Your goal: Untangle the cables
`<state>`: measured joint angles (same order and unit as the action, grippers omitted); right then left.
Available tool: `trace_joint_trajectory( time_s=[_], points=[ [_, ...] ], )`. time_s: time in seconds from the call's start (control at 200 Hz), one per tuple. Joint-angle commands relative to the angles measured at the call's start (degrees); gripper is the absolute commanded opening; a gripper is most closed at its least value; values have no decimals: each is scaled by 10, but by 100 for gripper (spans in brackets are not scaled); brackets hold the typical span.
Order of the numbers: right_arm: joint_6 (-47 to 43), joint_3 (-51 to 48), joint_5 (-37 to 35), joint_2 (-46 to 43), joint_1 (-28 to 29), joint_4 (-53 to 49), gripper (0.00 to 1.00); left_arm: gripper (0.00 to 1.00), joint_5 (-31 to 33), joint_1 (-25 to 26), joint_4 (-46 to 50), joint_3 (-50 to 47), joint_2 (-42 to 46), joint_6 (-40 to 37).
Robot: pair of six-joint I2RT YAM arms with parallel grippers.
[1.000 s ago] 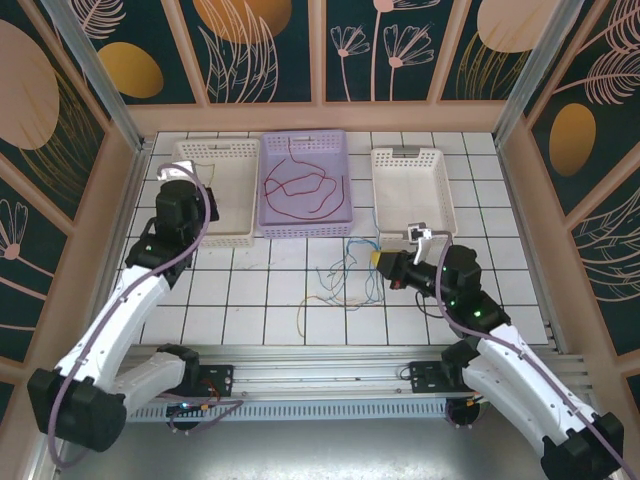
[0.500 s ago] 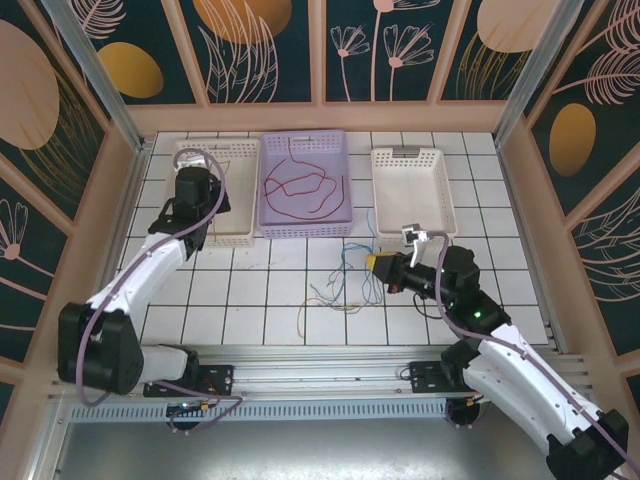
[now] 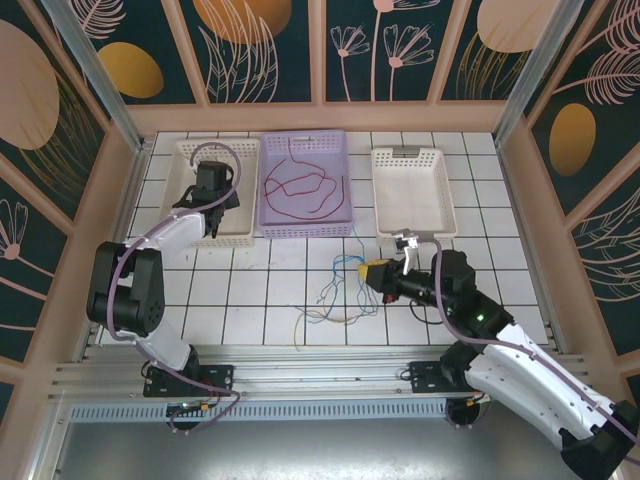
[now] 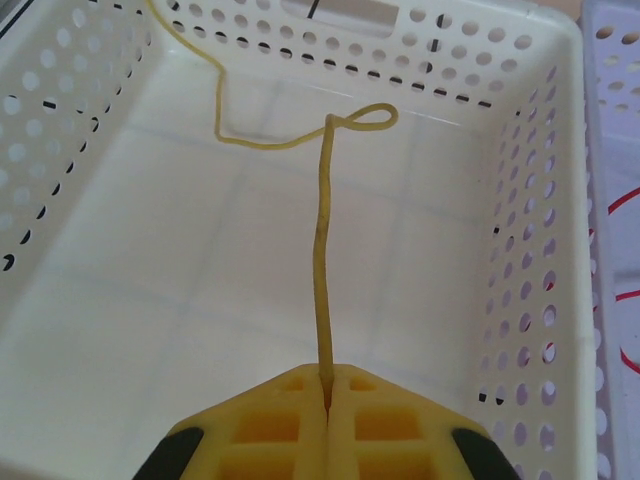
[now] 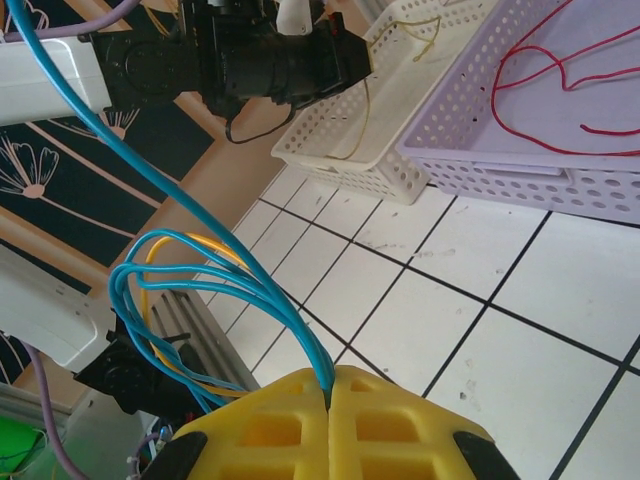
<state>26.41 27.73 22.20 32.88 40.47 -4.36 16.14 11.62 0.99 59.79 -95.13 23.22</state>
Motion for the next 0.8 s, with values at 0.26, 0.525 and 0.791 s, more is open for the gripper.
trace_joint_trajectory(
  time_s=[0.26,0.525,0.791],
  points=[
    [-10,30,-14,-6,13,1,0,52,-9,-4,11,37,11,4],
    [-14,36,-20,-7,17,-5,0,64,-60,-4,30,36,93,35],
    [-18,32,-26,8,17,15,0,72,-209,26,4,-82,259,100]
  ],
)
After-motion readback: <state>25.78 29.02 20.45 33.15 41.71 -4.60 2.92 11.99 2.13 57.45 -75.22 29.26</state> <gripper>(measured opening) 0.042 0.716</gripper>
